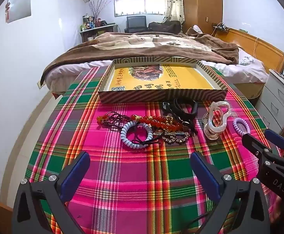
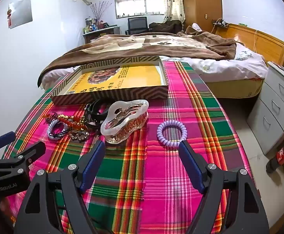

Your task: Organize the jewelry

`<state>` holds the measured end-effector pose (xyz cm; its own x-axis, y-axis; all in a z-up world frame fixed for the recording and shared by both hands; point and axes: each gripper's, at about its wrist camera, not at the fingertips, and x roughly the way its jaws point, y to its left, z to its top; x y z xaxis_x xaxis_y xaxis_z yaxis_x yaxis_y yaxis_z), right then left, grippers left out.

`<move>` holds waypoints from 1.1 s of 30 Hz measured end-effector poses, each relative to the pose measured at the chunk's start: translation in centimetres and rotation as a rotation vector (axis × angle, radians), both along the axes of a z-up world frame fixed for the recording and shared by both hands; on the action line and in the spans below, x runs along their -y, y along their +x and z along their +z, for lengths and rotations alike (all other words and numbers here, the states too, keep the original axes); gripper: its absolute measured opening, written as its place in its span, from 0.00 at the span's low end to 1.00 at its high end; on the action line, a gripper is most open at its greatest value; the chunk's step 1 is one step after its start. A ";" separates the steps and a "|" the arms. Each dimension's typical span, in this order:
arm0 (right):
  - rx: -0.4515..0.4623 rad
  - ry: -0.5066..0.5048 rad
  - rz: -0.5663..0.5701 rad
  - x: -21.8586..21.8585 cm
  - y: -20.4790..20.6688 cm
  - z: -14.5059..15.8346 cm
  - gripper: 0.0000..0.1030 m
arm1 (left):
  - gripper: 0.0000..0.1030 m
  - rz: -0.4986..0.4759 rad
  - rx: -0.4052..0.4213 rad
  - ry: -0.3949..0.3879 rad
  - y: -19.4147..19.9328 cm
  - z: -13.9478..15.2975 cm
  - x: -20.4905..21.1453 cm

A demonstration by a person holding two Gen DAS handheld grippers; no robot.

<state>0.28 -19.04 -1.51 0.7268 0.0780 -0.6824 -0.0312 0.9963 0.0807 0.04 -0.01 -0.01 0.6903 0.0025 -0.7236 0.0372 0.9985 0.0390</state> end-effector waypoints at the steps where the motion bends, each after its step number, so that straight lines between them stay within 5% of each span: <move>1: -0.001 0.000 -0.001 0.0 0.1 0.0 0.75 | 1.00 0.002 -0.001 0.000 0.0 0.0 0.0; 33: -0.012 0.005 -0.003 -0.2 0.3 0.0 0.75 | 1.00 0.021 -0.029 -0.041 0.6 -0.4 -0.9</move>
<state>0.54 -18.89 -1.52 0.7186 0.0791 -0.6910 -0.0268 0.9959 0.0861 0.66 0.84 -0.39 0.6689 -0.0130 -0.7432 0.0165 0.9999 -0.0026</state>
